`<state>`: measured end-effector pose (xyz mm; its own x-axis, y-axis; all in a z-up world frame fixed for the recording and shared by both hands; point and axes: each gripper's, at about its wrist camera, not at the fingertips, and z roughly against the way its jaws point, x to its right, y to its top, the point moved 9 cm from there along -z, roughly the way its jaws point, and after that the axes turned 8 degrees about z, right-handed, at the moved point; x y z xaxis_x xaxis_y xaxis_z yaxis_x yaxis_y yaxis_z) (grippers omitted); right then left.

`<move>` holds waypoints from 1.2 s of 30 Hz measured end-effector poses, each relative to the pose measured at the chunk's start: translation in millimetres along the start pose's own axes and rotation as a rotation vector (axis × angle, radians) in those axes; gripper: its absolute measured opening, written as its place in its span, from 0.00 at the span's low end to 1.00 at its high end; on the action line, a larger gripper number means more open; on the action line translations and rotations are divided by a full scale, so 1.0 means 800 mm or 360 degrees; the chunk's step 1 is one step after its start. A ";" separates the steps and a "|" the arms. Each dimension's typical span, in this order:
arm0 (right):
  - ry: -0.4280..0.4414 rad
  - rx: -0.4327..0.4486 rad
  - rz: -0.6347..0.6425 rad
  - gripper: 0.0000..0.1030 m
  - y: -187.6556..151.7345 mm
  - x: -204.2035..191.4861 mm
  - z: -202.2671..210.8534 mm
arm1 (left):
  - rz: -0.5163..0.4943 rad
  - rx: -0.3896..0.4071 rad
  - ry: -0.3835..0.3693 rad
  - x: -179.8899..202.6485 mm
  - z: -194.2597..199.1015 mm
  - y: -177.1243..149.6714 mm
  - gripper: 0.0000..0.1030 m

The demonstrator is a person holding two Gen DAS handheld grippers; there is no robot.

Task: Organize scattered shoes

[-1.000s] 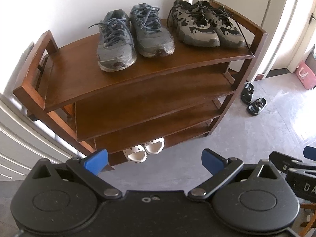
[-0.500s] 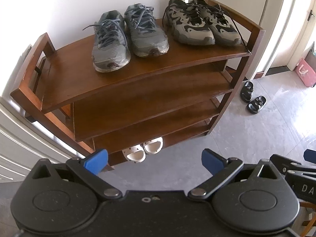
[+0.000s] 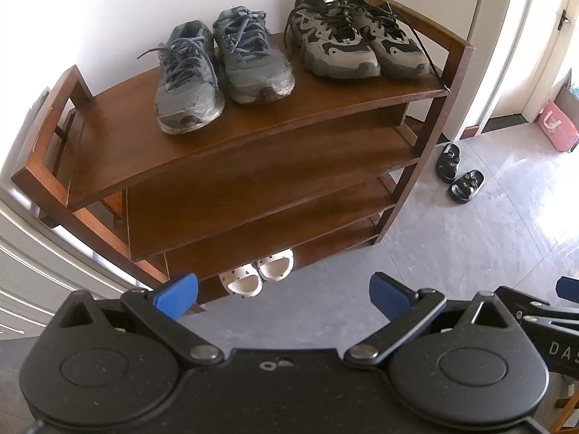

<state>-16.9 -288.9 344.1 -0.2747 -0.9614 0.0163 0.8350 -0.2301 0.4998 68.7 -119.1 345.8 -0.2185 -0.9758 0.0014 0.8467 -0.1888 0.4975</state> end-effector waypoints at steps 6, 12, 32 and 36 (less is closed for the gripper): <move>-0.0010 -0.0008 0.0003 0.84 -0.001 0.000 -0.001 | 0.0000 -0.0003 -0.0004 0.001 -0.001 0.001 0.99; -0.0031 -0.0019 0.0016 0.84 0.000 -0.001 -0.003 | -0.0004 -0.0007 -0.0006 0.001 -0.002 -0.001 0.99; -0.0052 -0.0068 0.0018 0.84 -0.007 0.003 -0.013 | -0.0004 -0.0013 -0.0008 0.005 -0.004 -0.001 0.99; -0.0051 -0.0078 0.0019 0.84 -0.007 0.005 -0.016 | -0.0004 -0.0016 -0.0011 0.007 -0.005 -0.002 0.99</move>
<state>-16.5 -293.8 330.5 -0.2792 -0.9589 0.0501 0.8605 -0.2267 0.4562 68.2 -124.4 342.0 -0.2237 -0.9746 0.0060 0.8509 -0.1923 0.4888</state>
